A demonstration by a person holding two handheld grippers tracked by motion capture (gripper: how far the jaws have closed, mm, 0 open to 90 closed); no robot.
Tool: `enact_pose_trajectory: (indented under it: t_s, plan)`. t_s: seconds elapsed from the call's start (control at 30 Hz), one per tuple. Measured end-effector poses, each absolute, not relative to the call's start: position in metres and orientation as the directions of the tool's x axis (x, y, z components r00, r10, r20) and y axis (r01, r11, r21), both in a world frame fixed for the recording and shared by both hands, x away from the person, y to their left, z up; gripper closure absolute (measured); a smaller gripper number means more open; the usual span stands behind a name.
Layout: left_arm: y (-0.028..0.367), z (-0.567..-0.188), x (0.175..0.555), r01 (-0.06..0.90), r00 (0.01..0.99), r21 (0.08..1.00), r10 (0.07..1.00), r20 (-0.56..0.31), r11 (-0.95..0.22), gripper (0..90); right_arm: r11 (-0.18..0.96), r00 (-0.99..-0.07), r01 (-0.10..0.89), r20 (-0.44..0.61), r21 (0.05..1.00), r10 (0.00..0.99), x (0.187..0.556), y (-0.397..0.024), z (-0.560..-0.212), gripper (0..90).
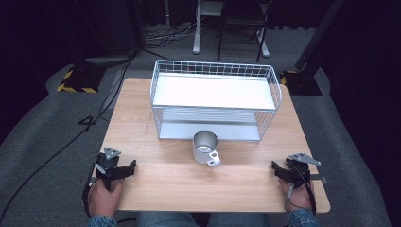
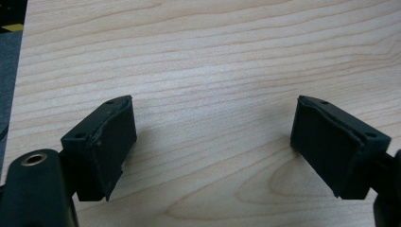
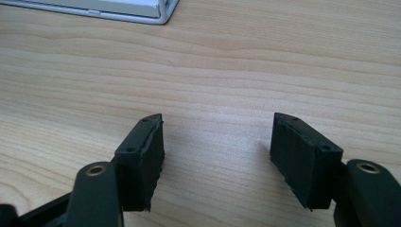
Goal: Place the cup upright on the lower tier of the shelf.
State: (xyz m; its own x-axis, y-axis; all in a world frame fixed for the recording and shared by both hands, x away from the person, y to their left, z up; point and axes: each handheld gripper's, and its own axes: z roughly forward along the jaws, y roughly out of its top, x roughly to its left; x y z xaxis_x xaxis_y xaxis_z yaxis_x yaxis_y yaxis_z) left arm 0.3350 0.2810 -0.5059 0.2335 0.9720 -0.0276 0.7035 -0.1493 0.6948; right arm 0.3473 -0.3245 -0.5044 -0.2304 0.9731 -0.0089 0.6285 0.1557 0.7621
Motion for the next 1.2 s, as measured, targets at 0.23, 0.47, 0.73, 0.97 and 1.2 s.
enact_pose_trajectory:
  t_s: [0.23,0.47,0.73,0.97,1.2]
  plan:
    - [0.281,-0.506,0.335,0.705,0.234,0.694,0.972,-0.029,-0.149,15.4,0.156,-0.233,0.628,-0.006,0.762,0.972,0.348,-0.325,-0.504,35.6]
    - [0.281,-0.506,0.335,0.704,0.233,0.694,0.972,-0.030,-0.147,15.4,0.198,-0.305,0.612,-0.003,0.766,0.952,0.349,-0.330,-0.504,41.4]
    - [0.281,-0.506,0.335,0.704,0.226,0.695,0.974,-0.028,-0.143,15.6,0.181,-0.259,0.641,-0.012,0.746,0.966,0.348,-0.320,-0.501,35.6]
    - [0.282,-0.506,0.335,0.705,0.229,0.694,0.973,-0.025,-0.148,15.6,0.207,-0.308,0.626,-0.005,0.752,0.951,0.341,-0.308,-0.491,41.6]
    - [0.281,-0.506,0.335,0.704,0.226,0.696,0.974,-0.027,-0.144,15.6,0.222,-0.395,0.597,0.042,0.771,0.918,0.332,-0.288,-0.470,44.7]
